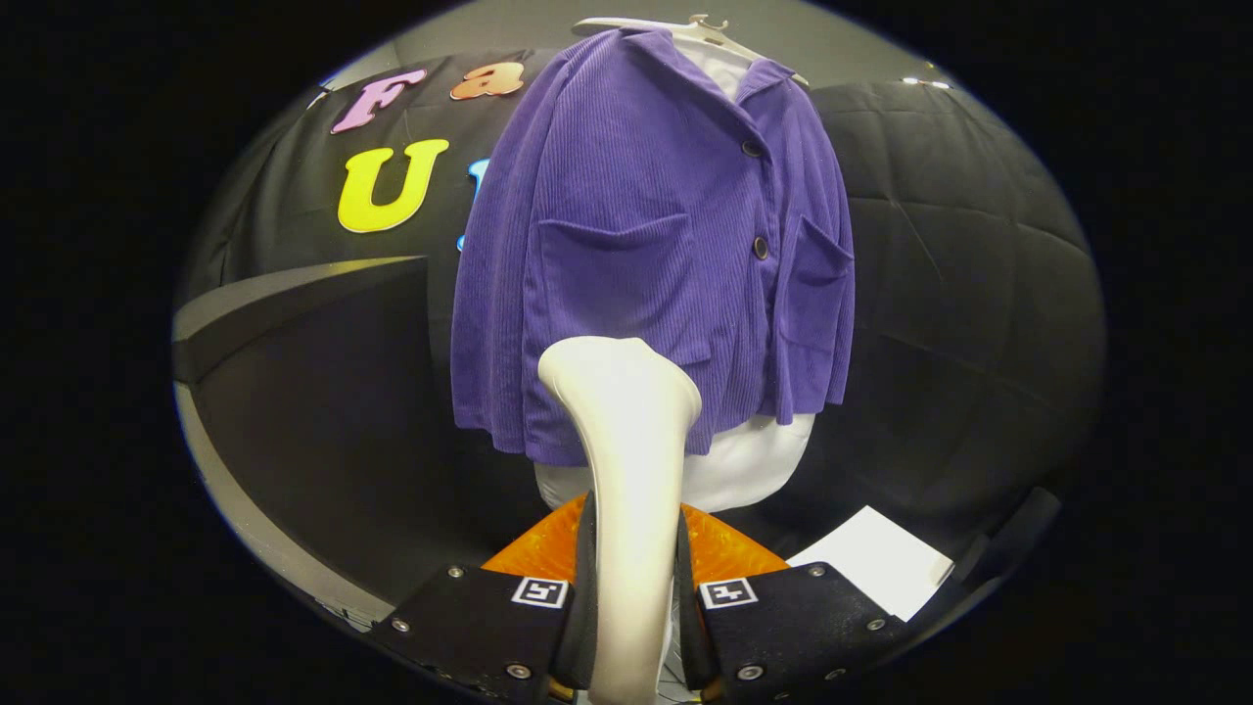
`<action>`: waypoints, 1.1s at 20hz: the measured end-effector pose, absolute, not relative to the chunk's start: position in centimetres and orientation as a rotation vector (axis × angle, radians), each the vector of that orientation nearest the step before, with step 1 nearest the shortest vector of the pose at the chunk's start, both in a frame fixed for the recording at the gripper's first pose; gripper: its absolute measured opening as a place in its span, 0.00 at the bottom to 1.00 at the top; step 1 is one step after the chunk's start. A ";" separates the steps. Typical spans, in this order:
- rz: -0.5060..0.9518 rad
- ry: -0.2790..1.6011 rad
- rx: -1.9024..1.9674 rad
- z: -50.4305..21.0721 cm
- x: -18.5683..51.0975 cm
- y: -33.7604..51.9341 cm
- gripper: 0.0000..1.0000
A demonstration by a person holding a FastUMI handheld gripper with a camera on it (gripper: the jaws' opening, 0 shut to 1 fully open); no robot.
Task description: Iron the clothes twice with a garment steamer, once on the left side and once on the right side.
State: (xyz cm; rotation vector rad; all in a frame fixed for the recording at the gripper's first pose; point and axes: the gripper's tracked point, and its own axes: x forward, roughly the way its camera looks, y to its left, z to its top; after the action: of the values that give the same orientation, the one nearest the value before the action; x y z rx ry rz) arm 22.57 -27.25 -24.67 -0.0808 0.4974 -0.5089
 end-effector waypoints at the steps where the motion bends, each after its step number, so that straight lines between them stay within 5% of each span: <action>1: -0.514 0.477 -0.084 -23.7 22.4 -27.4 0.34; 22: -0.645 -0.017 -0.186 7.5 27.8 -32.8 0.34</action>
State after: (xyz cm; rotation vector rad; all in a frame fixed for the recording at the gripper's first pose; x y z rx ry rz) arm 27.77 -32.80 7.47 -0.1861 -0.0168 -0.6450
